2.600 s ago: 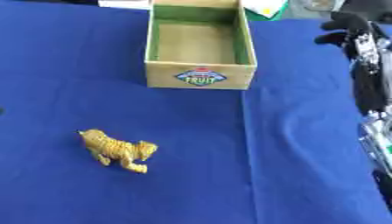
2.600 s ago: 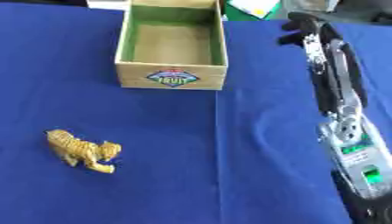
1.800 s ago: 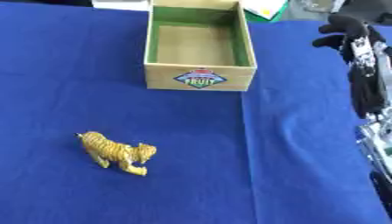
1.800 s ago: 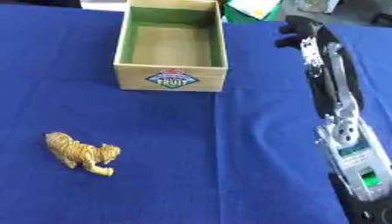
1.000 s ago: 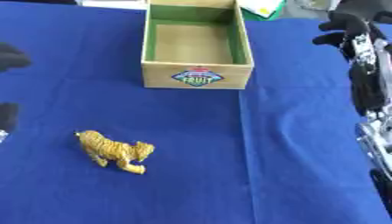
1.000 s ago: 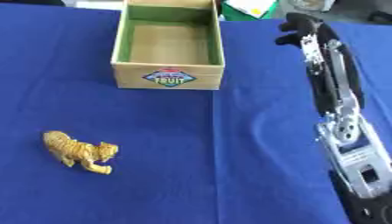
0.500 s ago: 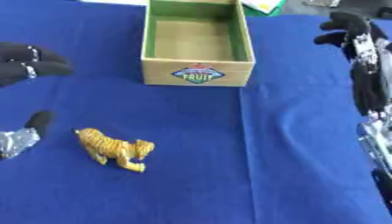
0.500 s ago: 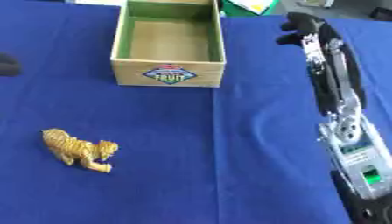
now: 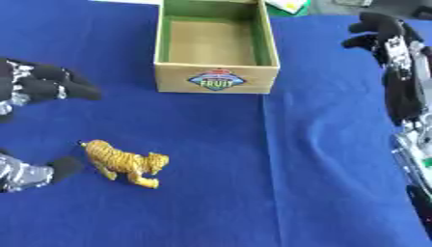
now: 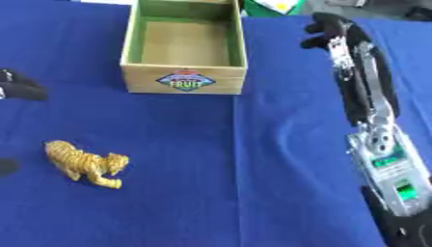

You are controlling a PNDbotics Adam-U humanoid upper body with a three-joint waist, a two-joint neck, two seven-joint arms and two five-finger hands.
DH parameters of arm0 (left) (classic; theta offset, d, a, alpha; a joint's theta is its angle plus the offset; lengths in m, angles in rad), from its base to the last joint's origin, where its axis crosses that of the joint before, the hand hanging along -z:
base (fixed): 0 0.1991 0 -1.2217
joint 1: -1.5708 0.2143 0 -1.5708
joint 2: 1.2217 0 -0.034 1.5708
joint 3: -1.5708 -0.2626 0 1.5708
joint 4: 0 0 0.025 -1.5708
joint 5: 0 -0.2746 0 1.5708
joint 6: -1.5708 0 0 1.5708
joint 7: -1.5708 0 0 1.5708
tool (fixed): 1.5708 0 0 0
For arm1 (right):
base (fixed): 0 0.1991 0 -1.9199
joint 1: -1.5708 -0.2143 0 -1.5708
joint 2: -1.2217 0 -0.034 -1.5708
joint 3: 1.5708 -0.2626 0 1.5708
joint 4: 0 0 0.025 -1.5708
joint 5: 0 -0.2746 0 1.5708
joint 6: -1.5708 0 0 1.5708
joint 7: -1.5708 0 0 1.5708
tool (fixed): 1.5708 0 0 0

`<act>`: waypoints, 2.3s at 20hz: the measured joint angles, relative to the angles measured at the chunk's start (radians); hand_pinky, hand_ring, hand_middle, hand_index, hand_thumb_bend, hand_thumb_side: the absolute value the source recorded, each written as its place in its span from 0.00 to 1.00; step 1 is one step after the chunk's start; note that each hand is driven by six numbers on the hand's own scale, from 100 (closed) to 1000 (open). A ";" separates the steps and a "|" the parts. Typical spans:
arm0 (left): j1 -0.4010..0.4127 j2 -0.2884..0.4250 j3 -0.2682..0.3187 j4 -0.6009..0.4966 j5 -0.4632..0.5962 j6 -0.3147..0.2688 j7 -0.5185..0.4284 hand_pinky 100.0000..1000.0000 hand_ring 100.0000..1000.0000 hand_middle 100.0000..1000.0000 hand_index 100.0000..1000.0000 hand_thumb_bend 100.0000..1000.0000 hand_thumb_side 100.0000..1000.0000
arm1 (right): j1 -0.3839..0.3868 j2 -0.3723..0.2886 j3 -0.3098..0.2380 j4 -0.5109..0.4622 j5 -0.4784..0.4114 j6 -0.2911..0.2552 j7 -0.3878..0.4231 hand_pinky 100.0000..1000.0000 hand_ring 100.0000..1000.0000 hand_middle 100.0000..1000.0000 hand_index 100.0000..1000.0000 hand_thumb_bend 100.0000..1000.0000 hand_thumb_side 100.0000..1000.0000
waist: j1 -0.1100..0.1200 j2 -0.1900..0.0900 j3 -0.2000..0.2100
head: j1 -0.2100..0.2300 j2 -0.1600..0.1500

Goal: Pick up objects on the table and place them in the box.

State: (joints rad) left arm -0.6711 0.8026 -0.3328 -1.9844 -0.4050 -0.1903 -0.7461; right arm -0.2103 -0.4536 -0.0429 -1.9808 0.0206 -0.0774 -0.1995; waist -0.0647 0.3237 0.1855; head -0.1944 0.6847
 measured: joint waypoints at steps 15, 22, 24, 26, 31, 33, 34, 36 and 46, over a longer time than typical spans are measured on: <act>-0.059 -0.089 -0.063 0.077 0.022 0.172 -0.153 0.68 0.84 0.81 0.92 0.43 0.68 | 0.009 0.009 0.000 0.000 0.000 0.004 0.006 0.81 0.61 0.64 0.80 0.00 0.88 | 0.004 -0.003 -0.003 | -0.001 0.000; -0.064 -0.123 -0.089 0.186 -0.045 0.187 -0.121 0.71 0.89 0.87 0.92 0.44 0.66 | 0.010 0.009 0.001 0.000 0.000 0.005 0.008 0.82 0.61 0.64 0.80 0.00 0.88 | 0.007 -0.003 -0.007 | -0.002 0.000; -0.065 -0.129 -0.096 0.214 -0.056 0.182 -0.125 0.72 0.89 0.86 0.93 0.45 0.67 | 0.010 0.009 0.001 0.000 -0.001 0.006 0.009 0.82 0.61 0.63 0.80 0.00 0.88 | 0.007 -0.003 -0.007 | -0.002 0.000; -0.070 -0.143 -0.099 0.246 -0.066 0.176 -0.131 0.73 0.90 0.86 0.93 0.46 0.65 | 0.011 0.009 0.001 0.000 -0.001 0.006 0.009 0.82 0.61 0.63 0.80 0.00 0.88 | 0.006 -0.003 -0.007 | -0.002 0.000; -0.080 -0.174 -0.112 0.341 -0.093 0.152 -0.155 0.73 0.90 0.85 0.94 0.46 0.63 | 0.013 0.010 0.001 0.000 -0.001 0.006 0.009 0.82 0.61 0.63 0.80 0.00 0.88 | 0.005 -0.003 -0.014 | -0.001 -0.001; -0.080 -0.182 -0.116 0.372 -0.103 0.138 -0.159 0.73 0.89 0.84 0.93 0.45 0.62 | 0.013 0.011 0.001 0.000 -0.001 0.006 0.009 0.82 0.61 0.63 0.80 0.00 0.89 | 0.005 -0.002 -0.014 | -0.001 -0.001; -0.082 -0.186 -0.118 0.385 -0.107 0.131 -0.160 0.72 0.89 0.83 0.92 0.46 0.62 | 0.013 0.012 0.001 0.000 -0.001 0.006 0.009 0.82 0.61 0.63 0.80 0.00 0.89 | 0.005 -0.002 -0.014 | -0.001 -0.001; -0.087 -0.192 -0.120 0.402 -0.114 0.119 -0.161 0.71 0.88 0.81 0.91 0.45 0.61 | 0.013 0.015 0.002 0.000 -0.001 0.008 0.011 0.82 0.60 0.63 0.80 0.00 0.89 | 0.005 -0.002 -0.015 | -0.001 -0.001; -0.092 -0.202 -0.131 0.400 -0.143 0.074 -0.154 0.65 0.79 0.66 0.79 0.35 0.45 | 0.013 0.018 0.006 0.000 -0.002 0.012 0.018 0.82 0.60 0.63 0.80 0.00 0.90 | 0.006 0.000 -0.017 | 0.002 -0.004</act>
State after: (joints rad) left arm -0.7633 0.6008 -0.4639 -1.5847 -0.5479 -0.1164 -0.8997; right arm -0.1975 -0.4356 -0.0371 -1.9808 0.0190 -0.0656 -0.1817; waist -0.0583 0.3240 0.1687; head -0.1928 0.6804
